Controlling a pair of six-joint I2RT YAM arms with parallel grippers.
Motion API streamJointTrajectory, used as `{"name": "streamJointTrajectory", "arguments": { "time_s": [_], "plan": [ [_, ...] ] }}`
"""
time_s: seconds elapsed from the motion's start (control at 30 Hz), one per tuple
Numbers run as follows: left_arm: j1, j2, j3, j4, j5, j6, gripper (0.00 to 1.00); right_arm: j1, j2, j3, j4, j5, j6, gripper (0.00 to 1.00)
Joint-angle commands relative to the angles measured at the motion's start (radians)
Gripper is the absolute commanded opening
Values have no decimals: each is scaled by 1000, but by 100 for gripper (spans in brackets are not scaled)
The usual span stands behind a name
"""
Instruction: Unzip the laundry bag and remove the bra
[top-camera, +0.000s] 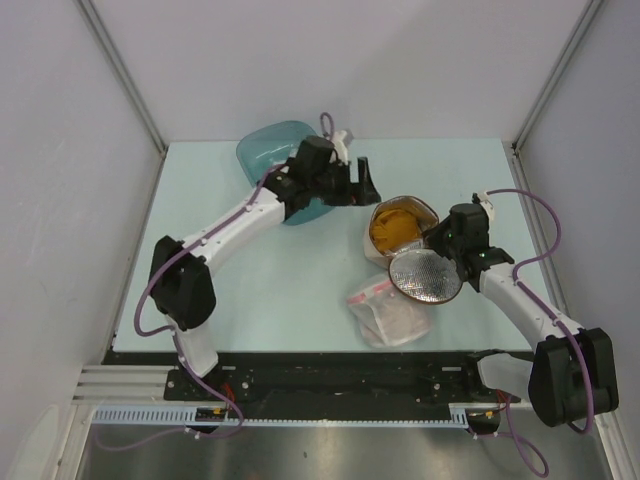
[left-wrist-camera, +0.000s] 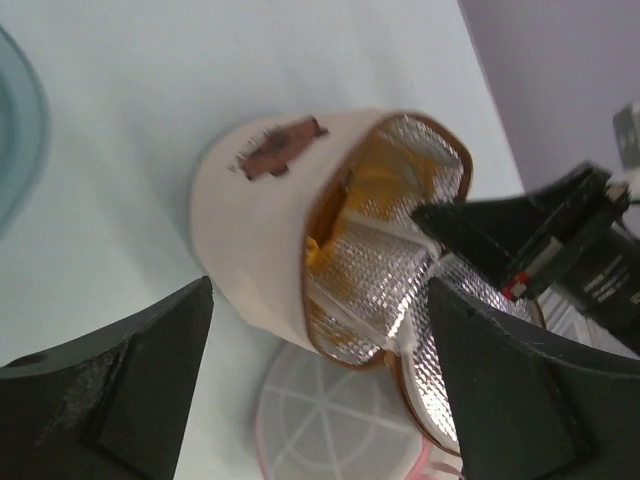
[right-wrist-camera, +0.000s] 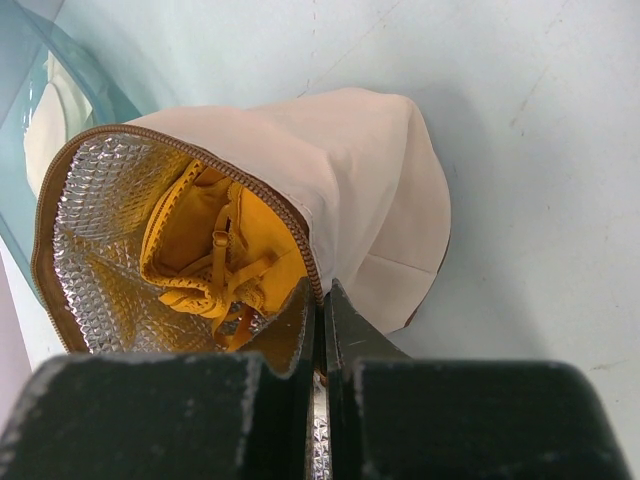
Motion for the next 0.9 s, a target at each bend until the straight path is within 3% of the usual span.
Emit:
{"name": "streamJointTrajectory", "arguments": {
  "time_s": [0.0,0.1,0.27,0.4,0.57,0.87],
  "plan": [
    [-97,1,6,8,-2,63,90,9,-25,-1,22,16,3,0],
    [-157,39,65,-23,-107,93,87,6,-27,1,34,10,9,0],
    [-198,97,102,-55,-161,104,77,8,-32,1,25,13,9,0],
    [-251,120,96,-37,-275,146,76,9,-35,1,9,24,6,0],
    [-263,238,193,-98,-396,162,74,9,-51,1,11,19,7,0],
    [-272,337,234,-109,-410,156,73,11,-68,-1,-12,27,3,0]
  ]
}}
